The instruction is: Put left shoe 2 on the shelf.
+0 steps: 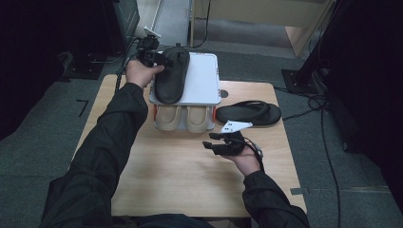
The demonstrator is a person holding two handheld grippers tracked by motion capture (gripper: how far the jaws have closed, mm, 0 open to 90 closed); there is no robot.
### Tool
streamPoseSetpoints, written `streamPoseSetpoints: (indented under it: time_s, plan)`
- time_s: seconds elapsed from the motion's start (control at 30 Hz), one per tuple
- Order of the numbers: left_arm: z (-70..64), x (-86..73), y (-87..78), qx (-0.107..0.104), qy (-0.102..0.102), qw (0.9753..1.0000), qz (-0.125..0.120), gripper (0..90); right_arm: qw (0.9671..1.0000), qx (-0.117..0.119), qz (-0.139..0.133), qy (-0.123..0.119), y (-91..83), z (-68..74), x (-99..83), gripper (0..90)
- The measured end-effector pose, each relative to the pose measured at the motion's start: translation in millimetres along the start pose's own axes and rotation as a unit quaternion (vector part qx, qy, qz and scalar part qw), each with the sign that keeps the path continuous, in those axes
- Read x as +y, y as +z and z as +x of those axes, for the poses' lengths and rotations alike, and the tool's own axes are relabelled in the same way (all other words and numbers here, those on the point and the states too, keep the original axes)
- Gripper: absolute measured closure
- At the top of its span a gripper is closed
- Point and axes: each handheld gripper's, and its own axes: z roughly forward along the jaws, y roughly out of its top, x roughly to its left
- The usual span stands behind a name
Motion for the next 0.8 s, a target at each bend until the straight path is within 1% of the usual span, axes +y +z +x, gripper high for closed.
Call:
streamPoseSetpoints:
  time_s: [0.07,0.17,0.27,0.3,0.33,0.37,0.43,0.5,0.53,0.63,0.67,0.8]
  plan:
    - [0.7,-0.6,0.5,-0.003,0.001,1.0000,0.003,67.9,1.0000,0.000,-0.001,0.000,0.0,-0.3,-0.1,51.7]
    - [0.1,-0.9,-1.8,-0.001,0.012,0.9999,0.000,66.7,1.0000,-0.003,-0.002,-0.001,-0.1,-1.5,-0.2,51.7]
    - [-0.6,-0.9,-7.1,-0.005,0.027,0.9995,-0.013,60.9,1.0000,-0.005,-0.004,0.002,-1.7,-3.4,-0.1,51.6]
    - [-0.6,-1.1,-9.5,-0.003,0.031,0.9994,-0.012,59.7,1.0000,-0.007,-0.003,0.003,-2.5,-4.4,-0.1,51.7]
    - [-0.6,-1.3,-10.8,-0.003,0.030,0.9995,-0.012,58.5,0.9999,-0.009,-0.003,0.004,-3.5,-6.2,-0.1,51.7]
    - [0.8,-2.0,-14.3,-0.007,0.033,0.9994,-0.013,57.7,0.9999,-0.011,-0.004,0.006,-4.1,-7.5,-0.2,51.7]
    - [2.7,-3.9,-19.8,-0.011,0.030,0.9993,-0.020,57.0,0.9997,-0.019,-0.003,0.012,-6.4,-12.5,-0.3,51.9]
    - [5.2,-5.4,-23.6,-0.021,0.031,0.9991,-0.018,55.9,0.9995,-0.026,-0.005,0.018,-7.5,-18.4,-0.7,52.1]
    - [6.3,-6.2,-25.6,-0.023,0.034,0.9990,-0.015,55.1,0.9993,-0.029,-0.005,0.021,-7.8,-20.7,-1.0,52.1]
    - [7.3,-9.0,-34.1,-0.029,0.034,0.9987,-0.024,53.8,0.9986,-0.045,-0.004,0.028,-7.4,-31.8,-1.3,52.9]
    - [7.3,-9.8,-37.5,-0.031,0.039,0.9984,-0.025,53.7,0.9980,-0.051,-0.001,0.037,-6.6,-36.8,-1.4,52.9]
    - [6.9,-13.0,-47.7,-0.026,0.051,0.9980,-0.027,52.9,0.9963,-0.070,0.004,0.050,-4.9,-51.5,-2.6,53.1]
